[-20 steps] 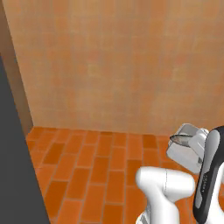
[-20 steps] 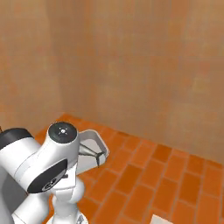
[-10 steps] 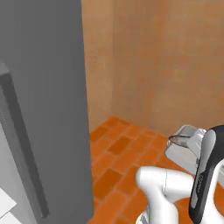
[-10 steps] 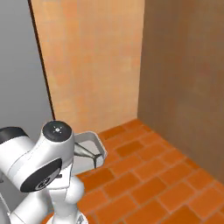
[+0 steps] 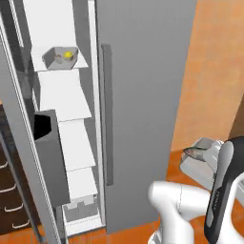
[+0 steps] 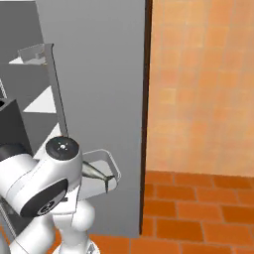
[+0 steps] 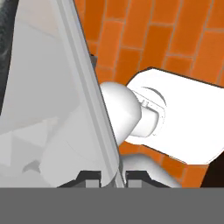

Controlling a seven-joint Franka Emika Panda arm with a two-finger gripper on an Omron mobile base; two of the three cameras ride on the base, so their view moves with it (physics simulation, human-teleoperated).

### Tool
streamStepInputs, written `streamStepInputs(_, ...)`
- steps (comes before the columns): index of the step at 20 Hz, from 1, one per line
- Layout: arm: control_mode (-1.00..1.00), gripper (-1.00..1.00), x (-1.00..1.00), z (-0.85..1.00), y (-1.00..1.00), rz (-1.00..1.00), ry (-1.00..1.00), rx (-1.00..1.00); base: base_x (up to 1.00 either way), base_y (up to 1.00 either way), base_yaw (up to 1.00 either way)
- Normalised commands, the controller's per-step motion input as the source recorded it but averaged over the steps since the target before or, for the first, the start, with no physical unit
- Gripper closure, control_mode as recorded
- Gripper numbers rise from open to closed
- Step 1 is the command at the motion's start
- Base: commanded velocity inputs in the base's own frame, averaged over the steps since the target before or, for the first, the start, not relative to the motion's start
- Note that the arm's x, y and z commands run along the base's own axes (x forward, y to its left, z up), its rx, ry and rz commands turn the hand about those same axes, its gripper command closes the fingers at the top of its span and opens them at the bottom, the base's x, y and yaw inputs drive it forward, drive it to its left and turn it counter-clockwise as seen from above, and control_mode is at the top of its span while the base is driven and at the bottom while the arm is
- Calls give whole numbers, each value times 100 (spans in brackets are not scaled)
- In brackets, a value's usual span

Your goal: Take the meat container that has the fish and place it on the second highest rack of the freezer. Then take the vegetable container that has the lemon and sweet potato and place it on the highest rack of the freezer.

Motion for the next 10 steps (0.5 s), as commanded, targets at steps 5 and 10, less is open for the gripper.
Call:
streamStepInputs(5, 100, 100, 0, 0, 0, 0, 0, 0, 0, 0, 97)
streamStepInputs(10, 100, 100, 0, 0, 0, 0, 0, 0, 27, 0, 63)
